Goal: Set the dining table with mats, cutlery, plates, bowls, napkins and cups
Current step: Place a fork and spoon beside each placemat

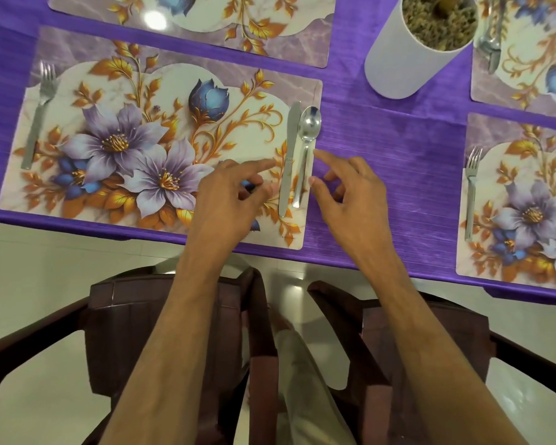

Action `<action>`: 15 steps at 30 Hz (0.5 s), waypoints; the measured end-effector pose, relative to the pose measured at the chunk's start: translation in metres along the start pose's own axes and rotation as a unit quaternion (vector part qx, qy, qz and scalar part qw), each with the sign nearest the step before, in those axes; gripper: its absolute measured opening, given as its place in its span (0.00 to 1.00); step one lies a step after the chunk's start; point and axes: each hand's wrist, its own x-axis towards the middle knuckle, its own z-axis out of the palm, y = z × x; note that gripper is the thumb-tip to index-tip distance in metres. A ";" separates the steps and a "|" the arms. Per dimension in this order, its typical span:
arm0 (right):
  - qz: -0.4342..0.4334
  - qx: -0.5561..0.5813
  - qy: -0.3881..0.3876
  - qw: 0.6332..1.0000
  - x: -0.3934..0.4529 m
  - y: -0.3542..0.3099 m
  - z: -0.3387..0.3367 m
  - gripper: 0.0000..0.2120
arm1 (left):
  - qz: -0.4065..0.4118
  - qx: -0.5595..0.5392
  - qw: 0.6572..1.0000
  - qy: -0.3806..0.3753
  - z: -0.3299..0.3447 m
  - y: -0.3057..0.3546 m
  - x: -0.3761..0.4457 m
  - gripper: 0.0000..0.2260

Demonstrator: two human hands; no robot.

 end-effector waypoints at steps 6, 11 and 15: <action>-0.028 -0.008 -0.029 0.999 -0.014 -0.023 -0.030 0.17 | 0.023 0.011 0.999 0.025 -0.056 0.016 -0.065 0.18; -0.091 0.001 -0.062 0.994 -0.059 -0.073 -0.083 0.19 | 0.047 0.096 0.993 0.048 -0.119 0.055 -0.166 0.20; -0.152 -0.005 -0.062 0.986 -0.132 -0.122 -0.136 0.19 | 0.031 0.126 0.989 0.065 -0.165 0.091 -0.277 0.22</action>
